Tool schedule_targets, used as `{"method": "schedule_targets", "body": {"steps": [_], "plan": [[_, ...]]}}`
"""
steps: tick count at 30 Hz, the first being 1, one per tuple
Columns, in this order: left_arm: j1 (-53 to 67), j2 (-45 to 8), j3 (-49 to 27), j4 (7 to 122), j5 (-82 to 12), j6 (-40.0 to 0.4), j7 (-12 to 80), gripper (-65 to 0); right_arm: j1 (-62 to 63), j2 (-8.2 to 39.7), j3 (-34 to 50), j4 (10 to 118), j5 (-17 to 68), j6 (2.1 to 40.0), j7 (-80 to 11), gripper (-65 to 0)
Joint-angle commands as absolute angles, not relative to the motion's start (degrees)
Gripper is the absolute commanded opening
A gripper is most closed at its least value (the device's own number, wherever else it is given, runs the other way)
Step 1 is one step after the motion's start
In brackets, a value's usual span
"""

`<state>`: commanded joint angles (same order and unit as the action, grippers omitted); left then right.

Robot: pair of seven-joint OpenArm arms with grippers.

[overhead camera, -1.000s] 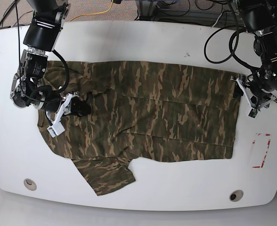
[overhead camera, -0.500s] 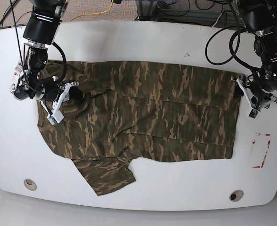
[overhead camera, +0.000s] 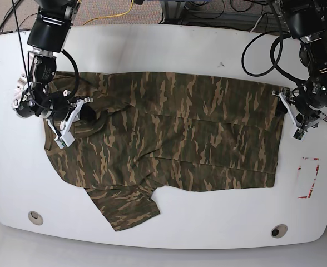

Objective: Layout the t-shirt on the table in an organized manner, then fold the t-shirt properly

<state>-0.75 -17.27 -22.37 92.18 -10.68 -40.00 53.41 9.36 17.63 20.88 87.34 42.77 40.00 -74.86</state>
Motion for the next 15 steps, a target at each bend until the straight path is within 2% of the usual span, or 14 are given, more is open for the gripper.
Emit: {"method": "schedule_targets", "body": {"steps": [7, 15], "plan": [[0.4, -17.5, -22.4, 92.3, -10.8, -40.0, 53.4, -29.0, 9.5, 18.2, 20.8, 92.2, 48.1, 40.0, -75.6, -65.0], [0.6, -17.5, -22.4, 92.2, -10.8, -40.0, 53.4, -29.0, 10.1, 21.4, 20.7, 93.9, 60.4, 40.0, -76.4, -65.0]]}}
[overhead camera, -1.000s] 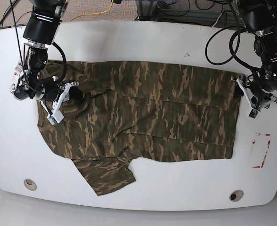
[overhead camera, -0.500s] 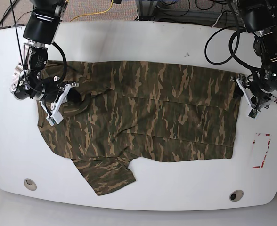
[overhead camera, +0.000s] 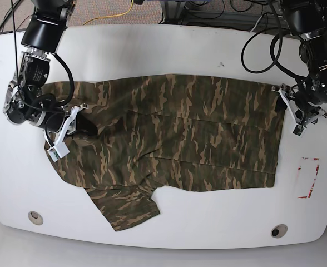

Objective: Layout the t-shirt on the table in an organized manner, then fold the t-shirt properly

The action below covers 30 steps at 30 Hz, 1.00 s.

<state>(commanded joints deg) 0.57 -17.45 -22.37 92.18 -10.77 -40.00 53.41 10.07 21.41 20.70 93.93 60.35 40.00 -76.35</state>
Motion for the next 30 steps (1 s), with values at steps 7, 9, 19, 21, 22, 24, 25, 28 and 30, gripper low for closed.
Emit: {"method": "schedule_targets", "body": {"steps": [7, 9, 19, 21, 22, 24, 25, 28, 30], "plan": [[1.4, -17.5, -22.4, 92.2, -10.8, -40.0, 53.4, -29.0, 12.1, 24.2, 16.1, 93.7, 67.8, 40.0, -76.4, -65.0], [1.5, -17.5, -22.4, 92.3, -10.8, -40.0, 53.4, -29.0, 12.3, 24.5, 15.2, 93.7, 68.5, 40.0, -76.4, -65.0], [1.6, -17.5, -22.4, 92.2, -10.8, -40.0, 53.4, -29.0, 12.3, 24.4, 14.6, 83.1, 61.0, 40.0, -75.1, -57.1], [1.6, -17.5, -22.4, 92.2, -10.8, -40.0, 53.4, -29.0, 12.3, 24.6, 14.7, 80.7, 58.0, 40.0, -73.5, -48.8], [1.6, -17.5, -22.4, 92.3, -10.8, -40.0, 53.4, -29.0, 12.1, 24.7, 14.7, 79.3, 56.4, 40.0, -72.2, -43.1], [1.7, -17.5, -22.4, 92.2, -10.8, -40.0, 53.4, -29.0, 11.9, 24.7, 14.8, 77.1, 52.7, 40.0, -69.9, -28.1], [1.7, -17.5, -22.4, 92.2, -10.8, -40.0, 53.4, -29.0, 11.8, 24.7, 14.8, 75.9, 51.4, 40.0, -69.3, -20.6], [1.7, -17.5, -22.4, 92.2, -10.8, -40.0, 53.4, -29.0, 11.8, 24.7, 15.5, 73.9, 49.3, 40.0, -69.1, -4.3], [1.7, -17.5, -22.4, 92.3, -10.8, -40.0, 53.4, -29.0, 11.4, 24.7, 16.4, 73.8, 48.6, 40.0, -69.1, 0.0]]}}
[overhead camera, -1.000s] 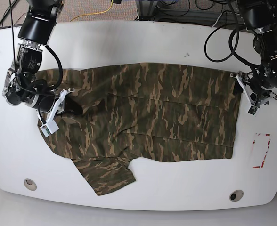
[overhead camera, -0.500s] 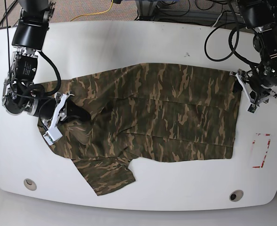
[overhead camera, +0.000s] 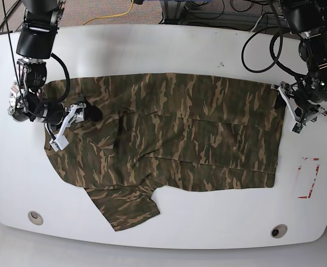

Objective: Layout the t-shirt on the table in an organized manner, then fold the t-shirt properly

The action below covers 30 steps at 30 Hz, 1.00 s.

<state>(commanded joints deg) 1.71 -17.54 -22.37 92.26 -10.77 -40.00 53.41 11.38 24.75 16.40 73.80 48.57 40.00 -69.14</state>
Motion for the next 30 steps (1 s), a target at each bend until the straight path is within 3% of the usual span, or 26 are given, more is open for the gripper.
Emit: {"method": "schedule_targets", "body": {"steps": [11, 17, 23, 30], "plan": [[1.7, -17.5, -22.4, 92.1, -10.8, -40.0, 53.3, -29.0, 0.8, 27.6, 25.2, 88.7, 47.4, 40.0, -69.2, 0.0], [1.6, -17.4, -22.4, 92.0, -10.8, -40.0, 53.1, -29.0, -2.4, 28.0, 30.2, 88.3, 41.4, 40.0, -68.4, 0.0], [1.3, -17.3, -22.4, 89.2, -10.7, -40.0, 53.1, -29.2, -4.7, 27.9, 31.3, 87.9, 32.3, 40.0, -61.6, 0.0], [1.5, -17.3, -22.5, 86.4, -10.8, -40.0, 49.3, -29.2, -5.6, 26.7, 31.4, 85.9, 29.7, 40.0, -58.2, 0.0]]}}
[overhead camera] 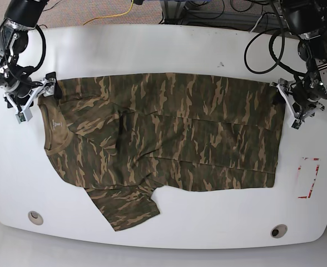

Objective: Layout the t-shirt on the table in an organized manner, then fold the t-shirt properly

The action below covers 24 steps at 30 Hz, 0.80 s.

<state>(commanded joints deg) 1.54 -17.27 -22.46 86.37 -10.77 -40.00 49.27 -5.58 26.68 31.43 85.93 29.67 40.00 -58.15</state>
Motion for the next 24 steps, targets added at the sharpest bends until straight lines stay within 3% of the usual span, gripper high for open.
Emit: {"method": "schedule_targets", "body": {"steps": [13, 16, 18, 20, 23, 24], "plan": [[1.8, -15.7, -22.5, 86.0, -10.8, -40.0, 47.5, -29.2, -4.0, 26.6, 31.4, 70.9, 29.6, 40.0, -50.3, 0.0], [2.1, -15.6, -22.5, 86.0, -10.8, -40.0, 47.7, -30.0, -4.0, 26.4, 31.4, 70.9, 29.6, 40.0, -50.3, -11.3], [2.2, -15.6, -22.6, 86.0, -10.8, -40.0, 47.8, -33.3, -4.1, 26.3, 31.4, 70.9, 29.6, 40.0, -50.3, -24.3], [3.3, -15.6, -22.7, 86.1, -10.8, -40.0, 47.8, -38.8, -4.3, 26.2, 31.4, 70.9, 29.6, 40.0, -50.3, -43.1], [4.1, -15.6, -22.7, 86.1, -10.8, -40.0, 47.8, -41.0, -4.4, 26.2, 31.2, 70.9, 29.6, 40.0, -50.3, -61.8], [4.1, -15.6, -22.8, 86.1, -10.8, -40.0, 47.8, -41.0, -4.5, 26.2, 31.2, 70.9, 29.6, 40.0, -50.4, -64.5]]}}
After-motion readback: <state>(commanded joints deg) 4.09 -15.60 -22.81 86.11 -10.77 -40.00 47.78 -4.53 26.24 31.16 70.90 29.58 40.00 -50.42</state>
